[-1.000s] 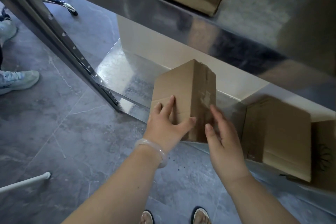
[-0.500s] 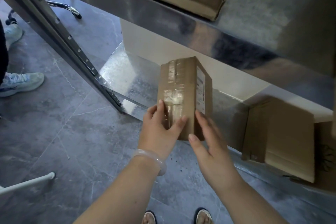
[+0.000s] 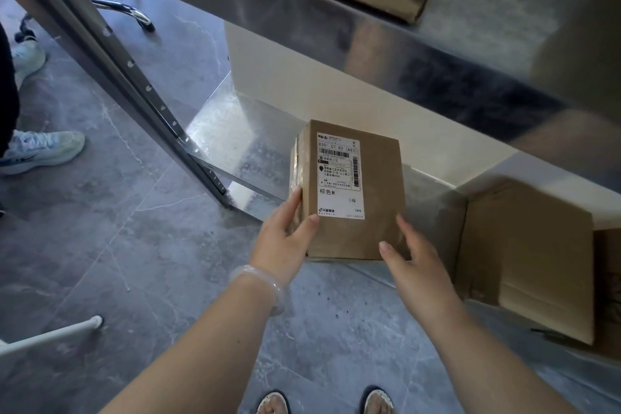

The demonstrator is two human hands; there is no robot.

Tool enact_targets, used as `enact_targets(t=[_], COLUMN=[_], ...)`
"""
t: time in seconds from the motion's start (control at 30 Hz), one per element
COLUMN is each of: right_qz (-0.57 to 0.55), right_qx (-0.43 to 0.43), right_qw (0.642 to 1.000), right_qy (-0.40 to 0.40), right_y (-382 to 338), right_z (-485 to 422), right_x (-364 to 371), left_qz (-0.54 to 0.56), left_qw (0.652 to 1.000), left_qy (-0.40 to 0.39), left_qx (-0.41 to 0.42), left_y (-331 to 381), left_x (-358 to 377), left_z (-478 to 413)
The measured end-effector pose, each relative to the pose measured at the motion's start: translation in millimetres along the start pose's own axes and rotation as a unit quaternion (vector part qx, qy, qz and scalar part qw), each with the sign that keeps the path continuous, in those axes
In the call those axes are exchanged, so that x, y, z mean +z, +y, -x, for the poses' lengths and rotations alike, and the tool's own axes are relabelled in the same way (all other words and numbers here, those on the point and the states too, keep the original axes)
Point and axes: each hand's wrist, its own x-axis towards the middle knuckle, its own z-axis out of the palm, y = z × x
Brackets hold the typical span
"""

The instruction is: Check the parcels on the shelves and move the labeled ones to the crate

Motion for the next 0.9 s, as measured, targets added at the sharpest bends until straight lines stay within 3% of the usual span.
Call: enact_targets(t=[0.2, 0.4, 0.6, 0.8, 0.9], right_qz=[0.037, 0.104, 0.153, 0.121, 0.121], right_qx=[-0.026, -0.033, -0.068, -0.018, 0.012], right_qw=[0.999, 0.993, 0.986, 0.988, 0.986], right_qy=[-0.009, -0.041, 0.002, 0.095, 0.112], right_y=[6, 7, 21, 70, 98], right_z=[0, -4, 18, 75, 94], right_x=[12, 8, -34, -86, -107], left_qz=[-0.192, -0.296, -0.466, -0.470, -0.465], left_qw=[0.981, 0.955, 0.879, 0.858, 0.853], left_qy=[0.017, -0.017, 0.040, -0.063, -0.110], left_qx=[0.028, 0.023, 0.093, 0.199, 0.210], left_y=[8, 22, 38, 54, 55], left_x=[5, 7, 31, 101, 131], left_z=[-31, -51, -24, 36, 61])
